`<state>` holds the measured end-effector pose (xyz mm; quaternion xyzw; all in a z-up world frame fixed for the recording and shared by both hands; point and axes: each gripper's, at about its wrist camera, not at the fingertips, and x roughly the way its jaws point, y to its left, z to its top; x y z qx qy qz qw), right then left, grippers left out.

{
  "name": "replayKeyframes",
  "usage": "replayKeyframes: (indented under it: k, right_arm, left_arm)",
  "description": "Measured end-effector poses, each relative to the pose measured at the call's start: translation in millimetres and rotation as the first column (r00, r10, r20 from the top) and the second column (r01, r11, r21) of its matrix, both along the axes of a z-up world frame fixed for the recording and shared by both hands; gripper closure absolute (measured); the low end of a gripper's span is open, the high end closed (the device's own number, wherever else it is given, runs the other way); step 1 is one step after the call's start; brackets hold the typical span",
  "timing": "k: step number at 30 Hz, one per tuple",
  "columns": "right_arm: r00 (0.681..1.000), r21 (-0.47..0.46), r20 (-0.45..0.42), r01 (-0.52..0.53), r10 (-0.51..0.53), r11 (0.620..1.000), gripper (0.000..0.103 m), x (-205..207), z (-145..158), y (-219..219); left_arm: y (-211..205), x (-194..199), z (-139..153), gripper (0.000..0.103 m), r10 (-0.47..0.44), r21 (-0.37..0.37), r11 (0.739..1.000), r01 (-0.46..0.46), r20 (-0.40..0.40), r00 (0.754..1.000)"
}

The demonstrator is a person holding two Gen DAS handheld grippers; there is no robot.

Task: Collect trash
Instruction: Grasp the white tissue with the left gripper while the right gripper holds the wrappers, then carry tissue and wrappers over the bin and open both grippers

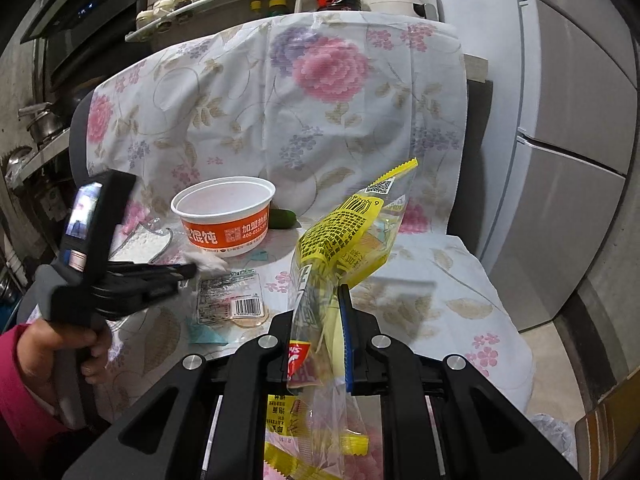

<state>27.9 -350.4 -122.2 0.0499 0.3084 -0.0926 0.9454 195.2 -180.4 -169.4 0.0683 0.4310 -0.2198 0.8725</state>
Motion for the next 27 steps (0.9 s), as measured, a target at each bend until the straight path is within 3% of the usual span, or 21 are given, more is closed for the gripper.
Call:
replayKeyframes:
  k: [5, 15, 21, 27]
  right_arm:
    - [1.0, 0.014, 0.016, 0.002, -0.003, 1.0, 0.089, -8, 8, 2]
    - [0.998, 0.007, 0.052, 0.042, -0.042, 0.999, 0.089, -52, 31, 1]
    - [0.989, -0.017, 0.051, 0.14, -0.139, 0.99, 0.089, -102, 39, -19]
    - [0.961, -0.026, 0.056, 0.271, -0.269, 0.962, 0.089, -160, 39, -53]
  left_arm:
    - [34, -35, 34, 0.096, -0.007, -0.113, 0.993, 0.012, 0.045, 0.999]
    - [33, -114, 82, 0.096, -0.056, -0.166, 0.982, 0.084, 0.169, 0.984]
    - [-2, -152, 83, 0.096, -0.198, -0.184, 0.956, 0.229, 0.172, 0.965]
    - [-55, -191, 84, 0.096, -0.343, -0.199, 0.903, 0.38, 0.196, 0.919]
